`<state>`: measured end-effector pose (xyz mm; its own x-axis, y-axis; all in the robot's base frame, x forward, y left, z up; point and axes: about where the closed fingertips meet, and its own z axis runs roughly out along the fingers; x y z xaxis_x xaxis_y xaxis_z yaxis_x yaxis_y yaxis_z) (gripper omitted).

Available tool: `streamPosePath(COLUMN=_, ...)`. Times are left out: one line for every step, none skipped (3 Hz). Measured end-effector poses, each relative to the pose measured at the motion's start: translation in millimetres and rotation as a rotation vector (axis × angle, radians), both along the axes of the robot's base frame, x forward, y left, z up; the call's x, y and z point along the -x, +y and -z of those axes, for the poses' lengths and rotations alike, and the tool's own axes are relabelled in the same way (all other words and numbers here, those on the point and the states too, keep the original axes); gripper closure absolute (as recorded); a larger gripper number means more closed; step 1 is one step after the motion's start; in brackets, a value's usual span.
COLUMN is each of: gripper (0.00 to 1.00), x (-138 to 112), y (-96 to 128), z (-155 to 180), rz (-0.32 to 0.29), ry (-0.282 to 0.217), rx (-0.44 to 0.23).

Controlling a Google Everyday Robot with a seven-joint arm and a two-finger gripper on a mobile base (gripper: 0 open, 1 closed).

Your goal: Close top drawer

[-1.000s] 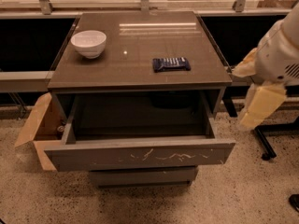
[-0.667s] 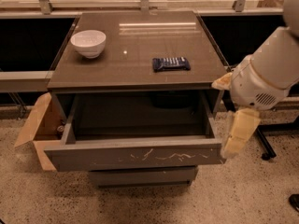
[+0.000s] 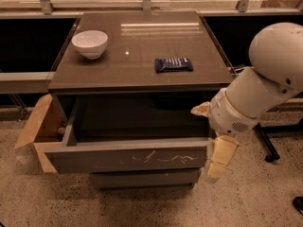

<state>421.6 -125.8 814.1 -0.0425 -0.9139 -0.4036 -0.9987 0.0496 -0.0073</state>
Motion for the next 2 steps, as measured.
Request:
streamPosePath(gripper=0.0, x=2, y=7, z=13, rz=-0.039, ry=0.019, rx=0.023)
streamPosePath(gripper=0.17, x=15, y=20, z=50, rz=-0.098, ry=0.042, rx=0.03)
